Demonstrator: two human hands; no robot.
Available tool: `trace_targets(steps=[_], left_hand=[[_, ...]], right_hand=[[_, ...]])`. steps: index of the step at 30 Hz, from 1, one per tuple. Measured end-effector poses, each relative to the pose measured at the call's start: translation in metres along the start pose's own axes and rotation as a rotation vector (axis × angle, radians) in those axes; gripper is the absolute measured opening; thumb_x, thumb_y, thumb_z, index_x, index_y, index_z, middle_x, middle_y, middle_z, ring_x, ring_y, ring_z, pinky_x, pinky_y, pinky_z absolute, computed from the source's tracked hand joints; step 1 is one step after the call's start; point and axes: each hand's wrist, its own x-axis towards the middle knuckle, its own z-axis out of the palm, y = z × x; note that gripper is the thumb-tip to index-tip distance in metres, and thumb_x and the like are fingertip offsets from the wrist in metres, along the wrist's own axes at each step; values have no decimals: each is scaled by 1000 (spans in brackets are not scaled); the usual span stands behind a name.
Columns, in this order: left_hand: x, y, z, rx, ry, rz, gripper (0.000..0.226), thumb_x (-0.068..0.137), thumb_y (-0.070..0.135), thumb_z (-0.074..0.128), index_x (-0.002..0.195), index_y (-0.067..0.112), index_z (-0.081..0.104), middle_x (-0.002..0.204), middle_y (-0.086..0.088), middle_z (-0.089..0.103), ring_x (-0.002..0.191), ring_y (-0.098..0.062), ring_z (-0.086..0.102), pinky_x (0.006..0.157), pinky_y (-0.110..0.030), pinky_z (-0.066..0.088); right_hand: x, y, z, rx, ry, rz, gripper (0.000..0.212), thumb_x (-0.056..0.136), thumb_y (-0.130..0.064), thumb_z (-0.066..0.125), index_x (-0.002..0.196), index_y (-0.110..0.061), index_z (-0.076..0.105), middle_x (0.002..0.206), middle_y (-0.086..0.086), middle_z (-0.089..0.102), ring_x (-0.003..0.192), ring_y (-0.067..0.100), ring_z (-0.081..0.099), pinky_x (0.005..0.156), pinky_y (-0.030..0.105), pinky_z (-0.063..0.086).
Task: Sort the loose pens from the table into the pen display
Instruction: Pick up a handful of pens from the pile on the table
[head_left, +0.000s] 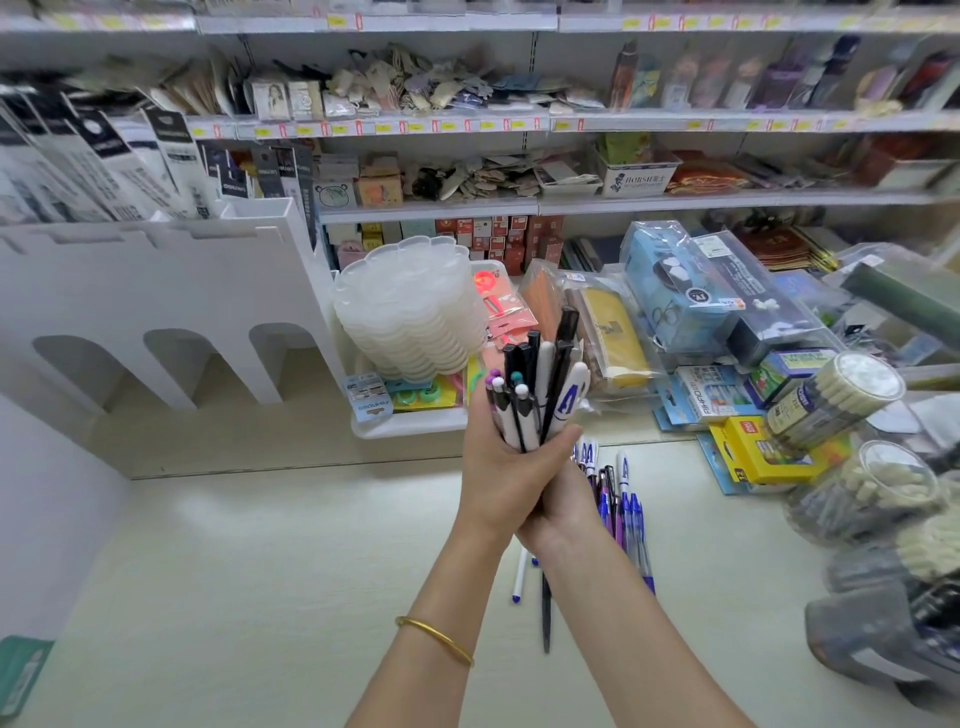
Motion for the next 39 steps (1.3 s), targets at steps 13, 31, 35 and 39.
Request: trace_targets(steps=[13, 31, 35, 39], left_hand=[[-7, 16, -77, 23, -81, -45, 30, 73, -1, 66, 88, 22, 52, 62, 13, 55, 57, -8, 50, 56, -25, 46], [-68, 32, -174, -175, -233, -312, 38, 60, 15, 66, 96, 8, 54, 74, -11, 62, 52, -20, 55, 49, -29, 45], [-96, 40, -202, -157, -277, -316, 30, 68, 13, 60, 97, 7, 56, 70, -4, 64, 53, -19, 57, 49, -28, 46], [-138, 49, -241, -149, -278, -374, 14, 88, 3, 56, 100, 9, 60, 72, -7, 66, 57, -17, 62, 50, -27, 50]], right_hand=[[-13, -19, 49, -825, -58, -402, 22, 94, -25, 53, 107, -12, 65, 82, 3, 61, 62, 13, 52, 53, 24, 41], [-48, 74, 81, -1108, -44, -274, 14, 93, -14, 58, 101, -5, 52, 65, 2, 51, 43, 10, 39, 38, 21, 28], [-80, 104, 80, -1215, -63, -301, 6, 93, -9, 58, 96, -6, 54, 68, 6, 53, 44, 12, 42, 38, 22, 31], [-113, 148, 81, -1210, -24, -321, 11, 95, -6, 50, 84, -9, 49, 52, -3, 47, 41, 11, 34, 37, 20, 25]])
